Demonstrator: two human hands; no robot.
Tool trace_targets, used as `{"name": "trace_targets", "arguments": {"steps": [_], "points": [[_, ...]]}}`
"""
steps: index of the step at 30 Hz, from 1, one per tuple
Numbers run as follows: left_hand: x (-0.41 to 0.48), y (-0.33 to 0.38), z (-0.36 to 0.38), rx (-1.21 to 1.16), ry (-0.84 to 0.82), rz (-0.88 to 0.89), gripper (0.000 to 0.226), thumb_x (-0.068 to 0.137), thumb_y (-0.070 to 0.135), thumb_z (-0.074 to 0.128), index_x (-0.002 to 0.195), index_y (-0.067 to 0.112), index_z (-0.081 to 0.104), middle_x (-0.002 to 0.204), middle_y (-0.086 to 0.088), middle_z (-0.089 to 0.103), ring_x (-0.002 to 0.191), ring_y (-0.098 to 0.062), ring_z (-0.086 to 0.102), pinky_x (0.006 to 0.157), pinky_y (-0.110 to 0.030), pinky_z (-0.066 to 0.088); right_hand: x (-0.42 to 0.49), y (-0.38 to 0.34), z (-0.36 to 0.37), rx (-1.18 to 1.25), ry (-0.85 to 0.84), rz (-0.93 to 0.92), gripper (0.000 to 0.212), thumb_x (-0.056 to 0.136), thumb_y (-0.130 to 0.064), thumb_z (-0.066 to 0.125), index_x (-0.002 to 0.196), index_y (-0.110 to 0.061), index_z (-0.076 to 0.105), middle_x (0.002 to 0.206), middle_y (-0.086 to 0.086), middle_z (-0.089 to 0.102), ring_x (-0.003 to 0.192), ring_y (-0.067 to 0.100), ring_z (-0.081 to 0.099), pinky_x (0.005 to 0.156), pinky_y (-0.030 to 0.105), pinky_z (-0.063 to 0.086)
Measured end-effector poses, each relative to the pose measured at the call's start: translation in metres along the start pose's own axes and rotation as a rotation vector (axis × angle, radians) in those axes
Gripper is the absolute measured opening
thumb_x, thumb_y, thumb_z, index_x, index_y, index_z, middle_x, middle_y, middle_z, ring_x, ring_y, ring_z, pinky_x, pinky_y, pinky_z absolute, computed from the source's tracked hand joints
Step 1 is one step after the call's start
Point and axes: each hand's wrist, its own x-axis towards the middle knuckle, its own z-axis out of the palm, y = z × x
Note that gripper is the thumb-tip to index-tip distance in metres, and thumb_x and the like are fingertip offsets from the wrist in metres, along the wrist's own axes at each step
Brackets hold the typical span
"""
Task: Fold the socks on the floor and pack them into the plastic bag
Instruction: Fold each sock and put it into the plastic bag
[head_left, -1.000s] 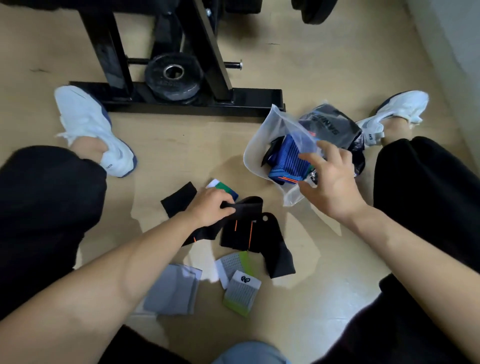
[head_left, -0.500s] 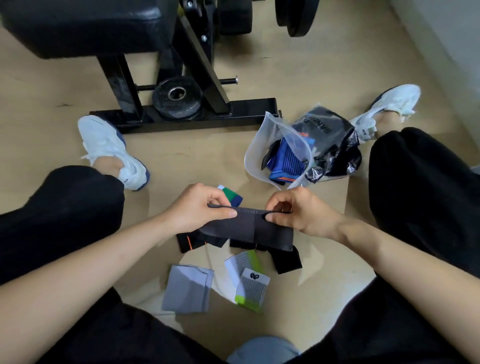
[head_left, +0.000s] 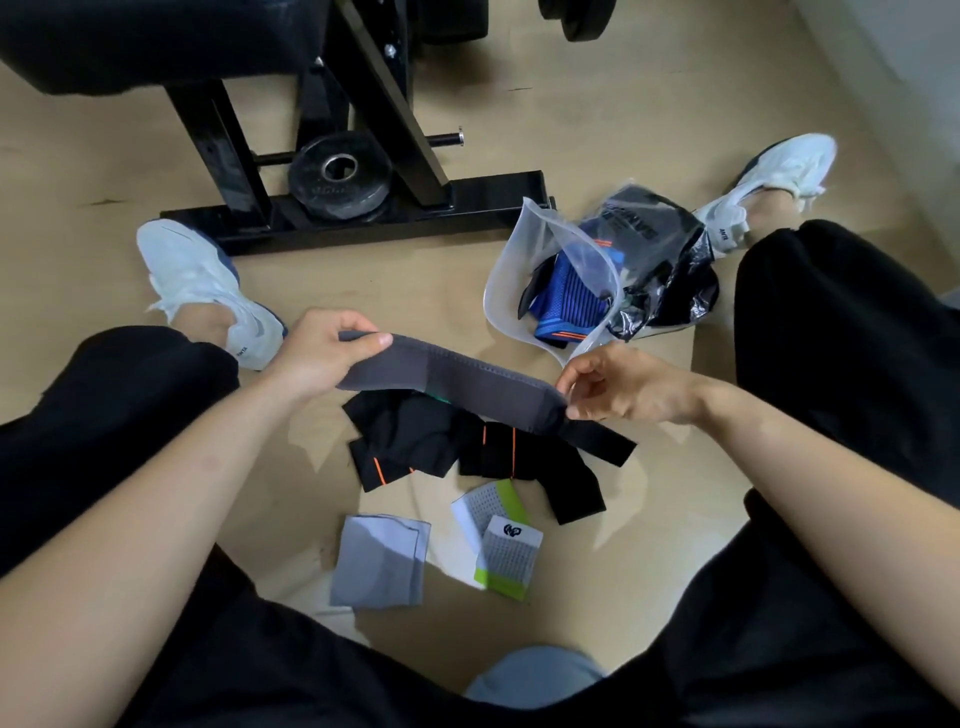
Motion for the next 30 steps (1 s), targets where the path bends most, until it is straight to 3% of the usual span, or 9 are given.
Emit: {"name": "trace_targets", "arguments": {"steps": [5, 10, 14, 17, 21, 23, 26, 28, 30], "points": [[0.007, -0.006, 0.003, -0.052, 0.104, -0.034, 0.011, 0.101, 0.021, 0.06, 0.097, 0.015, 0.068, 0.086, 0.003, 0.062, 0.085, -0.015, 0.054, 0.067, -0.02, 0.04, -0.002, 0.012, -0.003, -0.014, 0.019, 0.072, 0.032, 0.083, 0.017, 0.053, 0.099, -0.004, 0.07, 0.074, 0.014, 0.054, 0.056, 0.012, 0.053, 0.055, 0.024, 0.052], [0.0, 0.002, 0.003, -0.051, 0.048, 0.021, 0.008, 0.098, 0.02, 0.065, 0.096, 0.016, 0.071, 0.088, 0.01, 0.067, 0.081, -0.001, 0.057, 0.07, -0.018, 0.042, -0.001, 0.007, 0.007, 0.003, 0.095, -0.036, 0.022, 0.086, -0.001, 0.073, 0.108, 0.001, 0.069, 0.082, 0.017, 0.062, 0.054, -0.003, 0.052, 0.056, 0.011, 0.043], [-0.008, 0.015, -0.002, 0.063, -0.13, 0.16, 0.006, 0.095, 0.022, 0.069, 0.095, 0.022, 0.075, 0.099, 0.011, 0.073, 0.094, -0.001, 0.063, 0.082, -0.024, 0.046, 0.008, -0.011, 0.029, 0.133, 0.182, -0.154, 0.038, 0.08, -0.002, 0.08, 0.115, -0.002, 0.065, 0.098, 0.002, 0.06, 0.073, 0.002, 0.053, 0.065, 0.007, 0.044], [-0.019, 0.027, -0.003, 0.076, -0.215, 0.26, 0.008, 0.094, 0.023, 0.071, 0.09, 0.029, 0.075, 0.094, 0.015, 0.075, 0.091, -0.005, 0.066, 0.087, -0.032, 0.05, 0.016, -0.026, 0.038, 0.051, 0.249, -0.26, 0.059, 0.077, -0.02, 0.085, 0.13, -0.021, 0.059, 0.116, -0.018, 0.055, 0.097, 0.0, 0.054, 0.077, 0.007, 0.043], [-0.034, 0.04, -0.002, 0.066, -0.35, 0.348, 0.005, 0.092, 0.025, 0.073, 0.092, 0.03, 0.076, 0.096, 0.023, 0.074, 0.094, 0.002, 0.067, 0.085, -0.022, 0.048, 0.025, -0.035, 0.048, -0.109, 0.256, -0.371, 0.069, 0.075, -0.036, 0.085, 0.137, -0.03, 0.055, 0.138, -0.01, 0.05, 0.128, 0.011, 0.042, 0.109, 0.022, 0.03], [-0.037, 0.043, -0.002, 0.043, -0.363, 0.378, 0.01, 0.093, 0.018, 0.072, 0.092, 0.028, 0.076, 0.095, 0.027, 0.073, 0.093, 0.007, 0.066, 0.081, -0.013, 0.046, 0.028, -0.034, 0.052, -0.182, 0.231, -0.383, 0.05, 0.074, -0.04, 0.082, 0.12, -0.031, 0.065, 0.127, -0.009, 0.06, 0.121, 0.015, 0.046, 0.108, 0.031, 0.034], [-0.035, 0.042, -0.005, 0.046, -0.326, 0.38, 0.014, 0.094, 0.017, 0.07, 0.091, 0.029, 0.075, 0.094, 0.023, 0.074, 0.09, 0.002, 0.067, 0.08, -0.016, 0.048, 0.026, -0.033, 0.05, -0.093, 0.137, -0.279, 0.015, 0.079, -0.026, 0.082, 0.08, -0.028, 0.066, 0.083, -0.009, 0.067, 0.083, 0.009, 0.06, 0.082, 0.031, 0.05], [-0.03, 0.036, -0.01, 0.049, -0.255, 0.336, 0.012, 0.095, 0.02, 0.069, 0.091, 0.029, 0.075, 0.093, 0.013, 0.075, 0.088, -0.009, 0.068, 0.078, -0.028, 0.051, 0.024, -0.027, 0.045, -0.017, 0.081, -0.217, 0.027, 0.08, -0.013, 0.081, 0.069, -0.027, 0.061, 0.066, -0.012, 0.059, 0.064, 0.004, 0.054, 0.064, 0.024, 0.044], [-0.024, 0.03, -0.015, 0.042, -0.172, 0.293, 0.012, 0.096, 0.02, 0.068, 0.09, 0.028, 0.074, 0.093, 0.014, 0.073, 0.086, 0.0, 0.065, 0.077, -0.019, 0.048, 0.023, -0.017, 0.038, -0.034, 0.041, -0.162, 0.027, 0.079, -0.011, 0.081, 0.068, -0.027, 0.063, 0.064, -0.014, 0.06, 0.062, 0.003, 0.055, 0.062, 0.021, 0.044]]}}
